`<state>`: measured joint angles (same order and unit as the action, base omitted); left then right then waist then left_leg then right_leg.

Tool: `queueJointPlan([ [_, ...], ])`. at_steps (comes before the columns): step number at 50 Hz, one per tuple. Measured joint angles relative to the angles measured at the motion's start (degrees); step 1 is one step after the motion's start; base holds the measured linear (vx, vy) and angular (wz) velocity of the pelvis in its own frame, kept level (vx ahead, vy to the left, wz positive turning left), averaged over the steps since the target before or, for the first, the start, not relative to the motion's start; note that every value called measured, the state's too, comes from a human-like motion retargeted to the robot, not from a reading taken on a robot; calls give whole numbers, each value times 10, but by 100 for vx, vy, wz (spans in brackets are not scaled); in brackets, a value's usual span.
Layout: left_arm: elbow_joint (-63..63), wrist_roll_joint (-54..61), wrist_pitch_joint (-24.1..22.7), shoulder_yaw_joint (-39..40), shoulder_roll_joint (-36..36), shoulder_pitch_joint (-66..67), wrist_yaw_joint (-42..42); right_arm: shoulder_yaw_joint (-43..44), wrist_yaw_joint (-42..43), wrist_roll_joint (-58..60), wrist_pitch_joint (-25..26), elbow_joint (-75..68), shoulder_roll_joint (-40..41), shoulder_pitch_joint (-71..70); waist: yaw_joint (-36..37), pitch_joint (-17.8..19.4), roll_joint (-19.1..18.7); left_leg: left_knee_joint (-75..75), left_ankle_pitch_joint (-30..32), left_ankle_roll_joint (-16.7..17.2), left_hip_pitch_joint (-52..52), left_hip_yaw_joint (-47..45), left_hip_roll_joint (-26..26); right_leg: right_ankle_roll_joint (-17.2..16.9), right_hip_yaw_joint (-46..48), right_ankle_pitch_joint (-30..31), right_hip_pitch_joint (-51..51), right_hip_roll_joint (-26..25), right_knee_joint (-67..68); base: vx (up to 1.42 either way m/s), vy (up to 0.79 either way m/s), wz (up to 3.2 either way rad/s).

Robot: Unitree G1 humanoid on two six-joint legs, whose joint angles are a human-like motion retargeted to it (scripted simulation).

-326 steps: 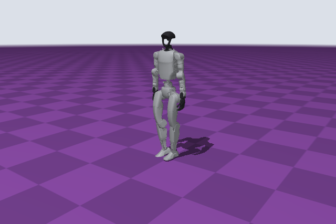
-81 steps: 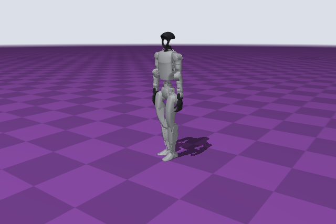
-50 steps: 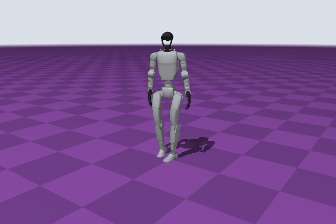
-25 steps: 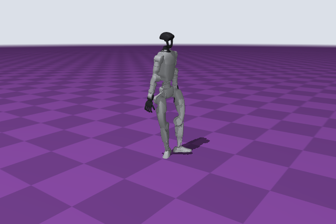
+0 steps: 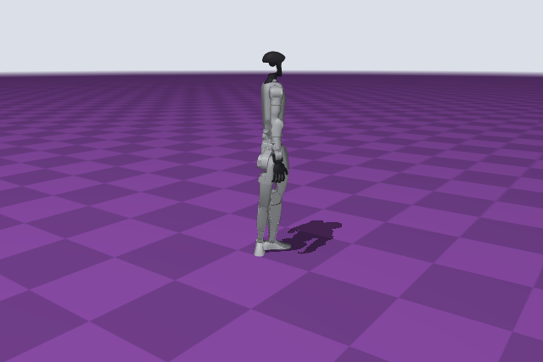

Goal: Upper body actions

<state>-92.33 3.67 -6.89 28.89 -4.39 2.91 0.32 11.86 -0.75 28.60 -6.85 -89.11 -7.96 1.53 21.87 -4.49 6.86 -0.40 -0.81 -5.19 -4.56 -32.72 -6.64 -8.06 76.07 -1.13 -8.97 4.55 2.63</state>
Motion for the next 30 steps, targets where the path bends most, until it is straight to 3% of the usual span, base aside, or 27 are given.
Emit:
queueJointPlan([
  [4,-3,-17,3,-11,-8,0,-3,-10,4,-1,3,-14,2,17,-31,-21,-18,4,-3,-7,1,36,14,13,-15,47,-25,-10,35,44,-10,124],
  [10,11,-34,-1,-42,-11,-21,-13,-6,11,-23,8,-41,2,38,-70,-18,-76,16,-2,-16,19,108,68,89,-104,94,-37,7,204,36,-17,151],
  [15,14,-36,-5,-60,-11,-47,-12,-5,13,-27,12,-49,3,38,-92,2,-69,14,10,-24,21,161,57,18,-310,8,92,74,391,13,-24,144],
  [21,11,-36,-7,-73,-12,-46,-18,-13,15,-14,8,-21,8,31,-126,18,-61,15,28,-29,7,240,39,30,-405,-19,160,52,276,-2,-28,122],
  [27,-7,-45,-1,-85,-16,-44,-19,-10,12,-23,2,-1,13,21,-166,47,-38,7,48,-33,17,330,-10,8,-527,-52,193,24,96,-7,-23,149],
  [30,-8,-49,0,-91,-20,-39,-19,-13,12,-28,2,-3,15,21,-162,61,-27,7,51,-31,33,364,-28,10,-538,-11,187,28,45,-4,-14,100],
])
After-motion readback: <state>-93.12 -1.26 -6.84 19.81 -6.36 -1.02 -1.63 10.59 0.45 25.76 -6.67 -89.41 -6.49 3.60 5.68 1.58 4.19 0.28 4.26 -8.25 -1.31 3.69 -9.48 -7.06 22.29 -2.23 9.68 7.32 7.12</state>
